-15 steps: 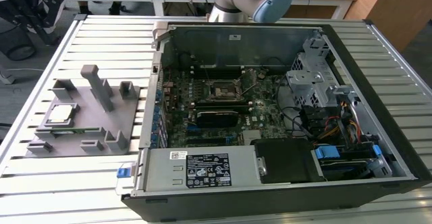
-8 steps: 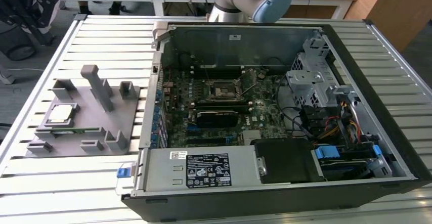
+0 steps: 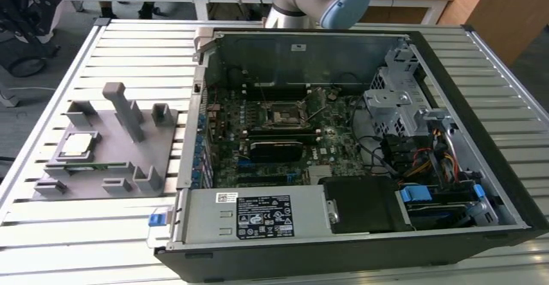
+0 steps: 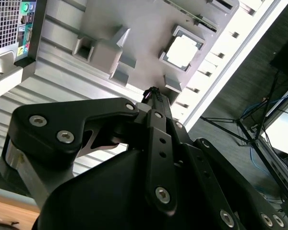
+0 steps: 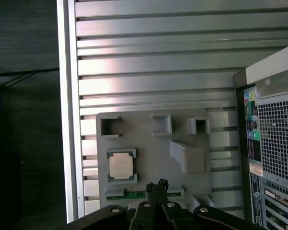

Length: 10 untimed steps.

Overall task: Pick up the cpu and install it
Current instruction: 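Reach for the cpu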

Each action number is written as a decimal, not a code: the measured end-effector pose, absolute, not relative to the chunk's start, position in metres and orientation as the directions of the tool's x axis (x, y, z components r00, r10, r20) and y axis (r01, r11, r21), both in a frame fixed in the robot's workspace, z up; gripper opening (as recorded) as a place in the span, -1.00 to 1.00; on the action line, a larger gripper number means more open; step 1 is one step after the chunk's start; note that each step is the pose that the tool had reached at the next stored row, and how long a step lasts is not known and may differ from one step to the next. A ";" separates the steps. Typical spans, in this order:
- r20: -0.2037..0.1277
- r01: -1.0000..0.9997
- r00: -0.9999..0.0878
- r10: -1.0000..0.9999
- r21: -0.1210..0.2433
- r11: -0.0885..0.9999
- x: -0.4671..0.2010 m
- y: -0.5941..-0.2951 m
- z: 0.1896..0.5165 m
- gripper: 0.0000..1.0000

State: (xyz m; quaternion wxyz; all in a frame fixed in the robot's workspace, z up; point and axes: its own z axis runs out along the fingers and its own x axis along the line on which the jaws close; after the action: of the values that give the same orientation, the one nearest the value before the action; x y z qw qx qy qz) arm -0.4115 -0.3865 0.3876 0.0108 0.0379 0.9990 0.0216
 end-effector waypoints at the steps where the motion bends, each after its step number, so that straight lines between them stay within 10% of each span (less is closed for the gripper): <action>1: -0.020 0.075 -0.997 0.076 0.044 0.996 -0.414 -0.386 0.387 -0.79; 10: -0.018 0.075 -0.997 0.076 0.044 0.996 -0.434 -0.390 0.385 -0.79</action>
State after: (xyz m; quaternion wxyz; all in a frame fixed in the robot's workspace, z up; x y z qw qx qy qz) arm -0.4337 -0.3904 0.3849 0.0096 0.0379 0.9990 0.0216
